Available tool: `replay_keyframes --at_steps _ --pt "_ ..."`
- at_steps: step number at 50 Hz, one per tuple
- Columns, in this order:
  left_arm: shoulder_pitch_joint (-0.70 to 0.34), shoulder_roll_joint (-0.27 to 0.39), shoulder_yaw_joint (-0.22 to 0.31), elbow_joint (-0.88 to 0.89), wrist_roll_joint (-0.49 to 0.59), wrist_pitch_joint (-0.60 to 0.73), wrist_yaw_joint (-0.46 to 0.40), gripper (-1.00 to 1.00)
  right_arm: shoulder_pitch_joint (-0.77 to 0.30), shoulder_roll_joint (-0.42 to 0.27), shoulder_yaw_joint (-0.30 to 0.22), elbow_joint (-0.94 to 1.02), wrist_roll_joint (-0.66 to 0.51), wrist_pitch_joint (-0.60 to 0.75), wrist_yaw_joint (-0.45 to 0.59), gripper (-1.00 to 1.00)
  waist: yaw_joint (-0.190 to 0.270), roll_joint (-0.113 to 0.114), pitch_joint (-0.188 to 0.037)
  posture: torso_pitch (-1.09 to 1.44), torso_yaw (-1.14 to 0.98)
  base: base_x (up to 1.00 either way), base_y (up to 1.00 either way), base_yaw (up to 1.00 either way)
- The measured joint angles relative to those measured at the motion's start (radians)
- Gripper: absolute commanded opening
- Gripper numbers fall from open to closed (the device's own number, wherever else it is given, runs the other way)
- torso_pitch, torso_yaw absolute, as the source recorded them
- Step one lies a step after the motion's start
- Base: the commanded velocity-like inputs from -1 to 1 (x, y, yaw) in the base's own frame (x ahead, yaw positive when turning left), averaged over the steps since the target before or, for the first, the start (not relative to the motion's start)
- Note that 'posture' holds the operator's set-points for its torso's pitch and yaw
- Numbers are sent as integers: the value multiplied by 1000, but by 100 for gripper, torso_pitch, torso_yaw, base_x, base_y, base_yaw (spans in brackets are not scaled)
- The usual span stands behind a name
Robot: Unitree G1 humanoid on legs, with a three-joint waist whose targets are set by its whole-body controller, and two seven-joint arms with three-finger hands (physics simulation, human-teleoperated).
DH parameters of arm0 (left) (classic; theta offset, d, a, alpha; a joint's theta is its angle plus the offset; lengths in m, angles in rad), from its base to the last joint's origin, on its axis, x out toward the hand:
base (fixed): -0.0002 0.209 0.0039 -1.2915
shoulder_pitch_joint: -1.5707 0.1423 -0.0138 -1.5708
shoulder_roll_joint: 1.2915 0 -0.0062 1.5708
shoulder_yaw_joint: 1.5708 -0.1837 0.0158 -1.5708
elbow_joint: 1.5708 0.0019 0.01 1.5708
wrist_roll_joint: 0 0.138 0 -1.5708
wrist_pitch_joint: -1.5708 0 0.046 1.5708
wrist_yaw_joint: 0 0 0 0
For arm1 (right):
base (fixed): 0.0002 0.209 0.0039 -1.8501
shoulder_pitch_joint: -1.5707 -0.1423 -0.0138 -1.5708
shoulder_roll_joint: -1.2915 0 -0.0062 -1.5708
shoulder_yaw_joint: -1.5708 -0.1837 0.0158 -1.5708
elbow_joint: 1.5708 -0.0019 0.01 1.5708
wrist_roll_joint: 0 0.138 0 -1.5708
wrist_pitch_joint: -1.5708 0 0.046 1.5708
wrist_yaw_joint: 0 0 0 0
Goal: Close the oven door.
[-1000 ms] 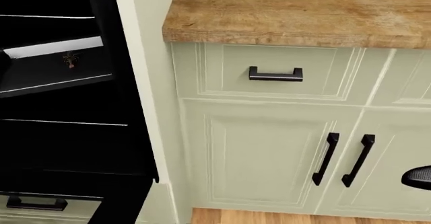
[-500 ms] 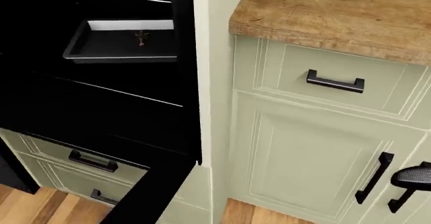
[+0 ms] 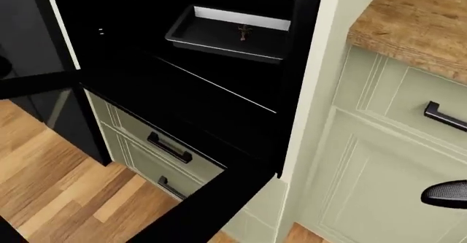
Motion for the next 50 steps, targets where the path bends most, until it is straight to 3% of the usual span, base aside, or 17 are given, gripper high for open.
replay_keyframes --at_steps 3,6,9,10,14,21,23,25,28,33,36,40,41,45,47,48,50 --pt "-4 3 6 -4 1 1 -1 100 -7 0 1 -7 -10 -6 6 100 5 32 -1 0 0 0 0 54" --pt "-9 7 13 -16 2 -8 -1 100 -7 0 3 -8 -13 -10 9 100 0 78 6 0 0 0 0 54" --pt "-12 8 11 -18 2 -12 -3 100 -8 -2 6 -3 -13 -7 9 100 -6 132 -2 0 0 0 0 54" --pt "-13 13 14 -15 2 -13 -3 100 -10 2 9 -5 -12 -8 9 100 0 133 -8 0 0 0 0 54" --pt "7 6 28 9 11 -6 7 100 -2 0 28 -12 9 -5 15 100 24 109 -7 0 0 0 0 55" --pt "-10 14 26 -13 3 -8 9 100 -10 -31 12 -21 36 -14 -17 100 11 21 6 0 0 0 0 54" --pt "-17 13 23 -16 -1 -7 10 100 -11 -44 8 -18 50 -14 -29 100 2 -4 -2 0 0 0 0 54" --pt "-10 6 8 -12 -7 -2 10 100 -4 -45 5 -7 61 -8 -42 100 -4 8 9 0 0 0 0 54" --pt "-9 9 2 -5 -14 9 10 100 0 -59 5 -1 79 4 -60 100 4 17 1 0 0 0 0 54" --pt "-17 14 13 -19 -11 -4 11 100 5 -66 1 -10 96 -12 -77 100 -2 84 6 0 0 0 0 55" --pt "-19 15 10 -18 -9 -9 8 100 6 -68 6 -6 98 -15 -79 100 -4 139 -6 0 0 0 0 54" --pt "0 11 26 8 3 -3 15 100 15 -46 31 -14 103 -17 -66 100 24 123 -11 0 0 0 0 50" --pt "-2 13 27 9 5 -2 16 100 11 -43 31 -12 100 -15 -62 100 25 112 -14 0 0 0 2 0" --pt "-11 17 35 -11 10 -16 15 100 -11 -14 20 -20 62 13 -54 100 17 56 17 0 0 0 0 0" --pt "-14 18 28 -5 9 -17 12 100 -18 2 19 -21 39 25 -43 100 20 24 16 0 0 0 0 0" --pt "-14 14 25 -1 8 -17 10 100 -23 10 18 -19 30 33 -37 100 20 17 15 0 0 0 0 0" --pt "-3 4 10 9 8 -12 7 100 -21 31 17 -12 8 50 -23 100 16 35 19 0 0 0 0 0"
